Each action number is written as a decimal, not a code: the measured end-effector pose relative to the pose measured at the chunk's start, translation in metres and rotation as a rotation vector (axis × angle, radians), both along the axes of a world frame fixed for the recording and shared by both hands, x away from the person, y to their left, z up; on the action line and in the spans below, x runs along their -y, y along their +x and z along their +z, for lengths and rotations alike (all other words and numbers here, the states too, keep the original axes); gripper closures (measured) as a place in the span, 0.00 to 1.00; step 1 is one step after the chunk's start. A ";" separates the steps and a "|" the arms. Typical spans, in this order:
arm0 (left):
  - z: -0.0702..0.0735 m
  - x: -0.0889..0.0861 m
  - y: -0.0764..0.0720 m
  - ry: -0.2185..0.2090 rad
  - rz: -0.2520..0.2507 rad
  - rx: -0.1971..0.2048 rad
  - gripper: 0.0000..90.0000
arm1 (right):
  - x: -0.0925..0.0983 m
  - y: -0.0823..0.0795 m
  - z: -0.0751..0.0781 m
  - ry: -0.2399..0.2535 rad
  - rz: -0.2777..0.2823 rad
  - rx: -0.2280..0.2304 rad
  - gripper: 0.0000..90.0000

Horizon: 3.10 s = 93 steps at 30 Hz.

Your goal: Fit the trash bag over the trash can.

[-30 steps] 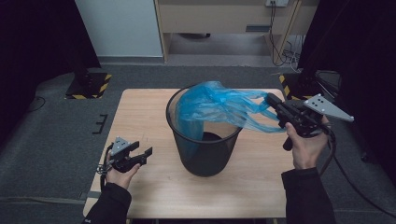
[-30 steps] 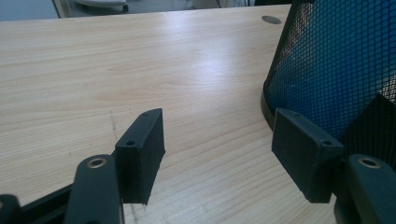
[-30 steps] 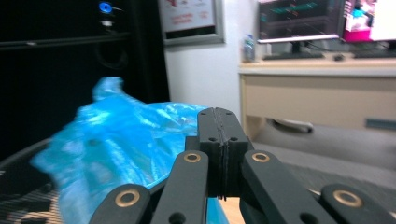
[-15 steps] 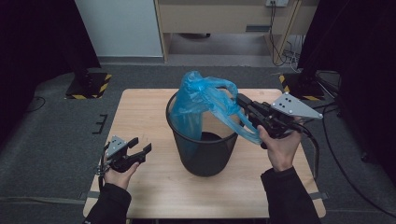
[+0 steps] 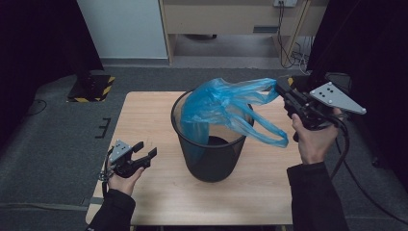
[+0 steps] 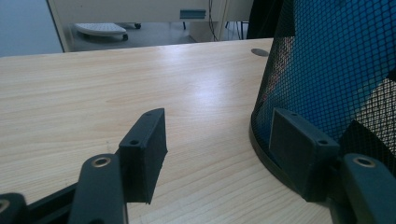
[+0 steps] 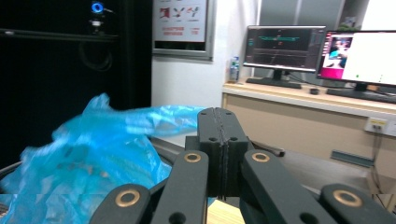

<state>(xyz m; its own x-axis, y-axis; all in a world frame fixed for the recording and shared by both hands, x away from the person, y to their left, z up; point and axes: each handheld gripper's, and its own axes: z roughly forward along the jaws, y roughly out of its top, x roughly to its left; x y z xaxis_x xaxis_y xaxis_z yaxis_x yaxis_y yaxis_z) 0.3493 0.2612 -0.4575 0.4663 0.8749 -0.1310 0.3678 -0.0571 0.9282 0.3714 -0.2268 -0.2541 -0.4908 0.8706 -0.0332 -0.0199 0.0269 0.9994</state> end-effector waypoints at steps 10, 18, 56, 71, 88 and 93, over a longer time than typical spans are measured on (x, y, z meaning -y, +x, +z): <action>0.029 -0.004 -0.003 -0.072 0.016 0.090 0.41 | 0.000 0.014 -0.016 0.010 0.003 -0.045 0.88; 0.056 0.001 -0.001 -0.106 0.001 0.147 0.42 | 0.009 0.006 -0.012 0.066 0.043 -0.024 0.49; 0.131 0.068 -0.010 -0.141 -0.171 0.338 0.41 | -0.066 -0.018 -0.035 -0.015 0.399 -0.064 0.94; 0.128 0.064 -0.017 -0.164 -0.164 0.339 0.40 | -0.120 -0.024 -0.050 -0.090 0.521 -0.074 0.95; 0.151 0.083 -0.024 -0.226 -0.249 0.379 0.42 | -0.133 -0.028 -0.060 -0.104 0.530 -0.067 0.95; 0.159 0.096 -0.022 -0.234 -0.281 0.385 0.42 | -0.134 -0.027 -0.060 -0.108 0.526 -0.066 0.95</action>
<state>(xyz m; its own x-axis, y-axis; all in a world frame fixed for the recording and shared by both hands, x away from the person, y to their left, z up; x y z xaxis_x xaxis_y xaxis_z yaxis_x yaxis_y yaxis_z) 0.3271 0.1648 -0.2986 0.7315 0.6770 -0.0810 -0.0015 0.1204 0.9927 0.3448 -0.0930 -0.3144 -0.8638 0.4998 -0.0637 0.0039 0.1330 0.9911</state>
